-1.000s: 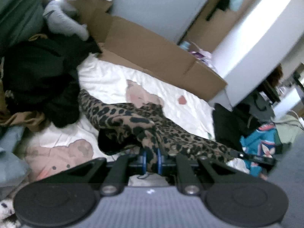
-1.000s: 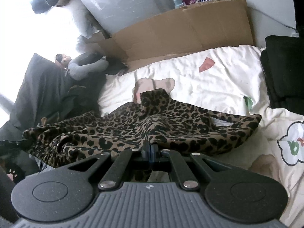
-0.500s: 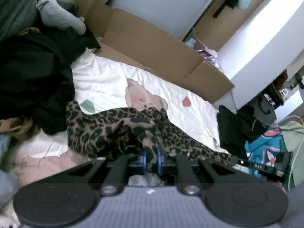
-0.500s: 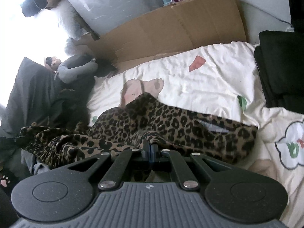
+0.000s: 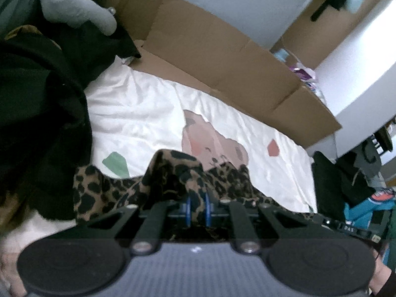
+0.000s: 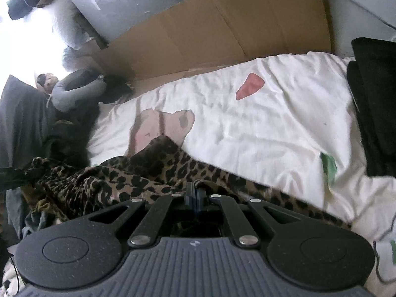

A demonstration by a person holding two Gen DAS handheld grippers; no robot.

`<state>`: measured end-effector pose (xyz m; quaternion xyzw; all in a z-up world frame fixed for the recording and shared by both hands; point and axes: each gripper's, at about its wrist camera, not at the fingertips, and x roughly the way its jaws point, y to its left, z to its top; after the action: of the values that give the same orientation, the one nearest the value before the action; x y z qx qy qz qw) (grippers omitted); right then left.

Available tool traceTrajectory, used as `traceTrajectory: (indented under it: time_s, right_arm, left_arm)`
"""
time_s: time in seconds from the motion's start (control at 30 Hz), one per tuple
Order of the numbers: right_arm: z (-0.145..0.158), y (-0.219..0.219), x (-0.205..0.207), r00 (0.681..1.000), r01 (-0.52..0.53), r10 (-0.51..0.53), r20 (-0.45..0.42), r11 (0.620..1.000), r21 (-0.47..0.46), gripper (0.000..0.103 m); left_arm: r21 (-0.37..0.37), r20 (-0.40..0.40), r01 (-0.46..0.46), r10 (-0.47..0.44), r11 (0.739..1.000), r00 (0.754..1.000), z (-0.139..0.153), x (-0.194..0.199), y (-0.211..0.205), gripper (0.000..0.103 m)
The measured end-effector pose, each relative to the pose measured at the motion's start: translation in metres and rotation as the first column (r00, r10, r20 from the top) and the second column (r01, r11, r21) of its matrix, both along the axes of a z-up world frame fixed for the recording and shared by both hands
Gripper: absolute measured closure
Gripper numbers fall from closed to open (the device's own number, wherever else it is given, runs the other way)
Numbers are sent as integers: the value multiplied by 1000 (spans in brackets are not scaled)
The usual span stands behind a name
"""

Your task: Fold clothes

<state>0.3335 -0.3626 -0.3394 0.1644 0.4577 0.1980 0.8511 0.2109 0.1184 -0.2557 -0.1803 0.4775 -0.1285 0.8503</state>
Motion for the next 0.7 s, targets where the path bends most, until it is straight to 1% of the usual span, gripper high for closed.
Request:
traceTrajectory:
  time_s: [0.23,0.3,0.37,0.43,0.5,0.53,0.57,0.6,0.63,0.67,0.7]
  right_arm:
    - [-28,5,48,999,7,-8,-40,1000,-30,103]
    - [-38,6,62,998,21,-23,-63,999,-35,102]
    - [-45,6,73,995,38,-41,-91,999,-32,101]
    - [-45,7,77,994,46,-49,-100,998,-30,98]
    - [-38,10,76,995,43,-46,-87,998,-41,95]
    - [-35,11,75,996,41,-44,-80,998,-47,93]
    - [-30,10,73,997,42,-46,-70,998,-52,93]
    - [-25,10,71,997,45,-48,-58,997,-58,90]
    - [-20,10,69,998,47,-50,-47,997,-64,81]
    - [-13,8,67,998,53,-55,-33,997,-59,75]
    - [-6,6,64,998,59,-60,-20,997,-51,62]
  left_arm:
    - [-12,-42,-51,51,999,998,-39,55,3,90]
    - [16,-56,-51,51,999,997,-49,70,1,85]
    - [62,-68,-50,54,997,996,-53,81,-2,81]
    - [68,-83,-49,55,996,995,-50,86,-2,81]
    - [69,-81,-43,48,997,996,-40,86,0,79]
    - [80,-81,-37,43,996,996,-34,84,-1,77]
    - [95,-68,-34,40,995,997,-25,81,-1,73]
    - [109,-56,-31,37,994,998,-17,79,-1,67]
    - [116,-46,-32,38,993,998,-7,76,1,64]
    - [123,-36,-34,39,992,999,3,73,3,59]
    - [131,-27,-35,39,991,999,13,71,5,58]
